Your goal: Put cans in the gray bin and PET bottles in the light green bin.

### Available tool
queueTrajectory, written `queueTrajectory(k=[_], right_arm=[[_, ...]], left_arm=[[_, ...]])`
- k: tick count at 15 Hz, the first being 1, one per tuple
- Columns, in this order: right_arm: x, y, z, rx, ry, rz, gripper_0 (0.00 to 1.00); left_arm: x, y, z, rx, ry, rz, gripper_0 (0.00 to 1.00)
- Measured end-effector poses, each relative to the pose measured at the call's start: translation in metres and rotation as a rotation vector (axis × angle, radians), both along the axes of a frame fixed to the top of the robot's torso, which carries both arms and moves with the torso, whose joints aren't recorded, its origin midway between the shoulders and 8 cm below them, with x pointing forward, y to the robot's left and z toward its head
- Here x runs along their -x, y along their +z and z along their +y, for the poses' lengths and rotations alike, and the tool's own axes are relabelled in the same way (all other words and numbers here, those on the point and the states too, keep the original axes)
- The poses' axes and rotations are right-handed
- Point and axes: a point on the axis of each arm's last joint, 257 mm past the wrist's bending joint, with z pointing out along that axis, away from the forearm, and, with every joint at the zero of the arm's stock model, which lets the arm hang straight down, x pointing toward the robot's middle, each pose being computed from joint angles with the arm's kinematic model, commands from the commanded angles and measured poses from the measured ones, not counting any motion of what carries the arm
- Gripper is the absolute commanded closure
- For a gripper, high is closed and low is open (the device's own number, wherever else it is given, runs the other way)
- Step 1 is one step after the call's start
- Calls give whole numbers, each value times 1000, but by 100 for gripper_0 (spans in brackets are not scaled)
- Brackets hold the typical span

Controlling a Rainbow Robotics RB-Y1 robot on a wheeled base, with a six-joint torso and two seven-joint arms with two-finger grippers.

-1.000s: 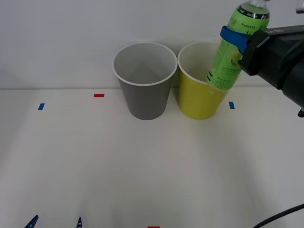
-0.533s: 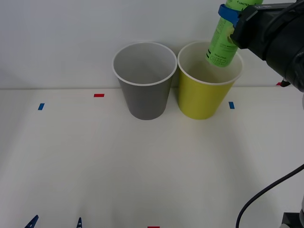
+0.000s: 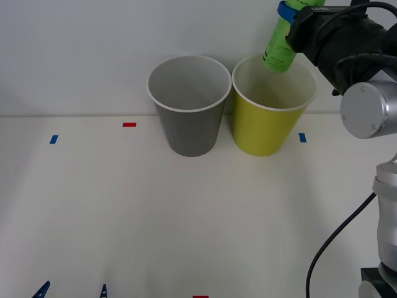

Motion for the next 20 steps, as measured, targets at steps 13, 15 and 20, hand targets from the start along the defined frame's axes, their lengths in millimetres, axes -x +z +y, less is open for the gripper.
queueTrajectory(k=[13,15,20], right_arm=[[-8,-15,14,60,-18,-1,0],[-8,-16,18,61,-13,-1,0],[16,-10,21,21,-25,-37,0]], left_arm=[[0,0,0,0,0,0,0],[0,0,0,0,0,0,0],[0,0,0,0,0,0,0]])
